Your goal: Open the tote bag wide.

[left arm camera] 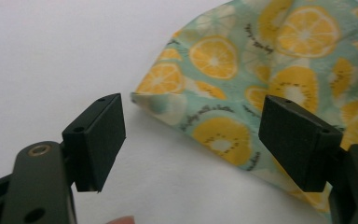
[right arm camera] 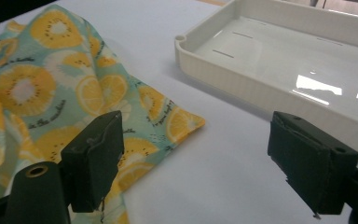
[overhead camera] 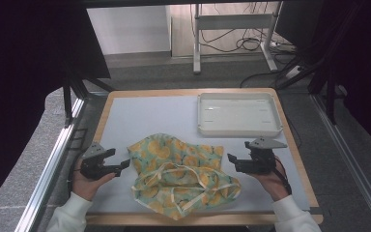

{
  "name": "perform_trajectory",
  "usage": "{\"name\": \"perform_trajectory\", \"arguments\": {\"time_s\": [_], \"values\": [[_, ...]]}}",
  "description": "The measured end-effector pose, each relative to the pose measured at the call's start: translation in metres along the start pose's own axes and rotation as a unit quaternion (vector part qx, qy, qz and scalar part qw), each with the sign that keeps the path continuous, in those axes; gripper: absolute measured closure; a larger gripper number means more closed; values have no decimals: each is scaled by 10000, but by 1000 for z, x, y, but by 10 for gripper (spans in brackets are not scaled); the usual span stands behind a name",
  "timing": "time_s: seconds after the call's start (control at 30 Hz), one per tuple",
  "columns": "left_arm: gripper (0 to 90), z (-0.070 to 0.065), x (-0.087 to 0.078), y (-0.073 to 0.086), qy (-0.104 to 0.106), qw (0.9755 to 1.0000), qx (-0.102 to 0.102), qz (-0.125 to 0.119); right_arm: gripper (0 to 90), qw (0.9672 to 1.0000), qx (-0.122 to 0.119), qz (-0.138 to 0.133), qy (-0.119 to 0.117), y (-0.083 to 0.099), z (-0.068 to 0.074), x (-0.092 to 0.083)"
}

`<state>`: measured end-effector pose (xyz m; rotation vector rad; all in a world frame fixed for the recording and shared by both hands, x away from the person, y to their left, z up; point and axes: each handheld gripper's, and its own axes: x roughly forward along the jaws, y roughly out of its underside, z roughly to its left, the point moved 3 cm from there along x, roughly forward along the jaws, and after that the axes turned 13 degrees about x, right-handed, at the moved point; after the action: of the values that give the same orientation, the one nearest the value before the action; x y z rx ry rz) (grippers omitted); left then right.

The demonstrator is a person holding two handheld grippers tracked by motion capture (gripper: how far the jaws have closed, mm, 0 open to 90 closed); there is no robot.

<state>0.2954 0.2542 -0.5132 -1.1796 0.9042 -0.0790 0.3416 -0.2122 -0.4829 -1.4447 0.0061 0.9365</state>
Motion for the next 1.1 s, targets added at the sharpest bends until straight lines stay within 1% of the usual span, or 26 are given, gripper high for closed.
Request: {"name": "perform_trajectory", "arguments": {"time_s": [0.07,0.13,0.27,0.33,0.43,0.6,0.67,0.77,0.83,1.1], "values": [[233,-3,0,-1,30,10000,9,-17,191,10000,18,-39,-16,1,0,-1],[235,-6,0,-2,88,9999,9,-66,201,9999,106,-100,-60,5,-1,-3],[242,-7,-1,-1,109,9999,14,-72,208,9999,68,-34,-82,11,-1,0],[246,-6,0,0,133,9999,-25,-48,211,9999,69,31,-128,13,0,3],[253,-6,1,2,174,9998,-76,-52,213,9999,79,46,-134,14,-1,3],[270,-9,0,4,233,9997,-80,-68,214,9998,124,77,-107,16,-3,3],[276,-12,-1,4,303,9995,-25,-104,215,9998,165,69,-105,16,-4,3],[286,-13,-1,2,343,9993,0,-147,216,9998,166,39,-84,16,-5,2],[308,-13,-1,2,411,9990,-15,-146,218,9998,179,31,-80,16,-6,2],[322,-14,-4,0,462,9987,-3,-216,221,9998,189,34,-70,17,-7,2]]}}
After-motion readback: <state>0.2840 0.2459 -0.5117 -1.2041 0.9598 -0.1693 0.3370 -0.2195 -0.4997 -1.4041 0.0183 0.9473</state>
